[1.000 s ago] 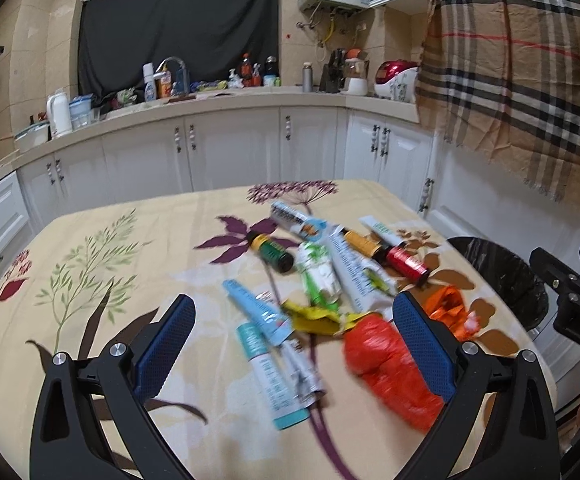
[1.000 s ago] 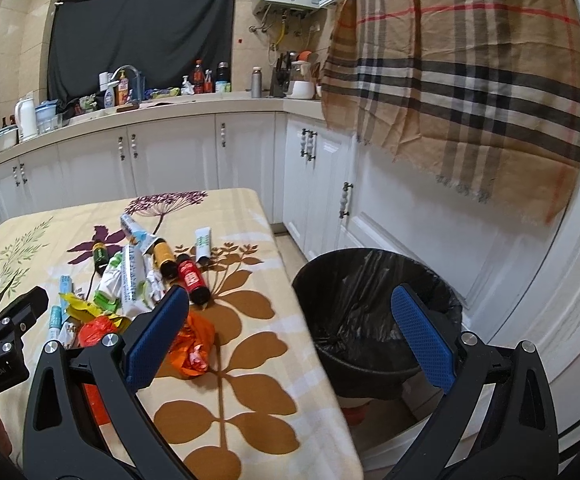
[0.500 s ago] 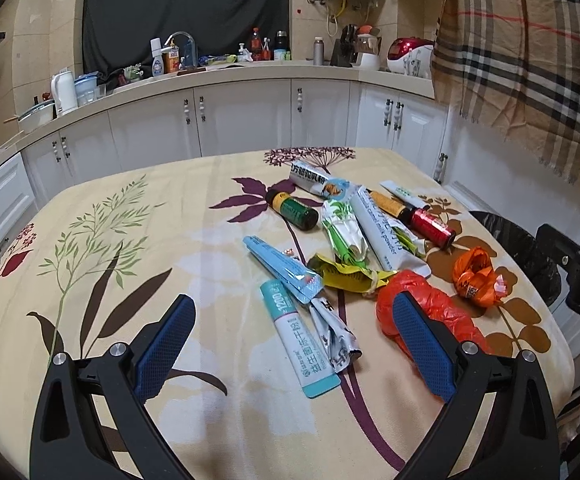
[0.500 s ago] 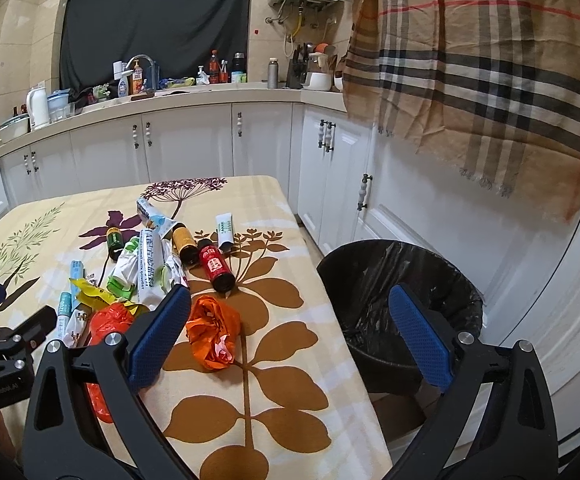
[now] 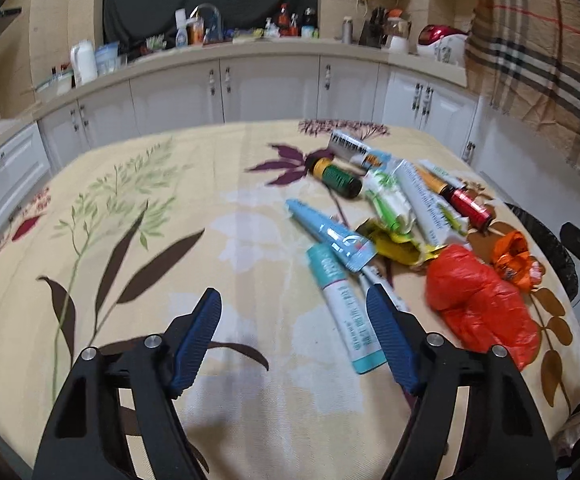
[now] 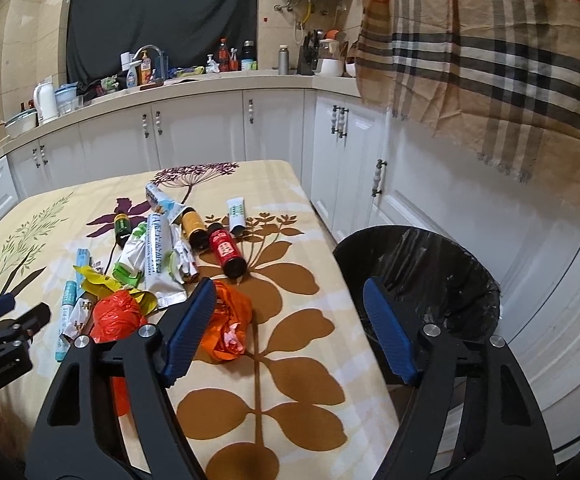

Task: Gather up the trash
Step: 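Grasp the teal toothpaste tube with the left tool while the right tool grasps the red plastic bag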

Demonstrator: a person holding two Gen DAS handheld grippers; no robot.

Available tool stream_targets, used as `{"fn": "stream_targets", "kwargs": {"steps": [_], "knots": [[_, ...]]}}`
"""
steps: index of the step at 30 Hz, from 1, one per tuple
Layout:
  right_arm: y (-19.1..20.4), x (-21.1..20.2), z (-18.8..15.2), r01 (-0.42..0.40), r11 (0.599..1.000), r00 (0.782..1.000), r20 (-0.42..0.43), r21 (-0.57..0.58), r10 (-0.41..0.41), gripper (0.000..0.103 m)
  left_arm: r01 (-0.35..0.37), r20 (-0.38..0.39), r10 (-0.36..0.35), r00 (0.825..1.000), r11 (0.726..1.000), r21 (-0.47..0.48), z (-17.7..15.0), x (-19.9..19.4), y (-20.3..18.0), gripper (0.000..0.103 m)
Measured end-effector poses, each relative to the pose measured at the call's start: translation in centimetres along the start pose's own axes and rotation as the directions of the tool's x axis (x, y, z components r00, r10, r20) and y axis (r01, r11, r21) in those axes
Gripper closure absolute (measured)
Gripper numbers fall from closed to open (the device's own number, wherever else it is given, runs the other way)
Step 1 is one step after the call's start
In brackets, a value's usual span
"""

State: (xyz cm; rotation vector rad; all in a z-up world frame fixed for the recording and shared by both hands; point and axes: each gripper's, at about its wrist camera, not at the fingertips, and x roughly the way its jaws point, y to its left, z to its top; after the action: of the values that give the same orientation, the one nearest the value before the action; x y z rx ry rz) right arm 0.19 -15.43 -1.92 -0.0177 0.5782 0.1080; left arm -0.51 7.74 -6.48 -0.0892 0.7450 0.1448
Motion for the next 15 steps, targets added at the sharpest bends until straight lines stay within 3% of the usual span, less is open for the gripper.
{"fn": "stream_targets", "kwargs": {"steps": [7,13,15], "knots": [[0.8,0.2,0.1,-0.012,1.0,1.0,-0.008,-0.016,0.012,0.029,0.009,-0.063,-0.008,0.998,1.0,0.006,0.2,1.5,-0.4,0.031],[1.2,0.6,0.0,-0.021,0.999,1.0,-0.018,-0.026,0.02,0.029,0.026,-0.116,-0.024,0.993,1.0,0.017,0.0,2.4,-0.9,0.041],[1.4,0.7,0.1,-0.026,0.999,0.999,-0.021,-0.026,0.026,0.029,0.025,-0.11,-0.021,0.994,0.999,0.031,0.0,2.3,-1.1,0.05]]}}
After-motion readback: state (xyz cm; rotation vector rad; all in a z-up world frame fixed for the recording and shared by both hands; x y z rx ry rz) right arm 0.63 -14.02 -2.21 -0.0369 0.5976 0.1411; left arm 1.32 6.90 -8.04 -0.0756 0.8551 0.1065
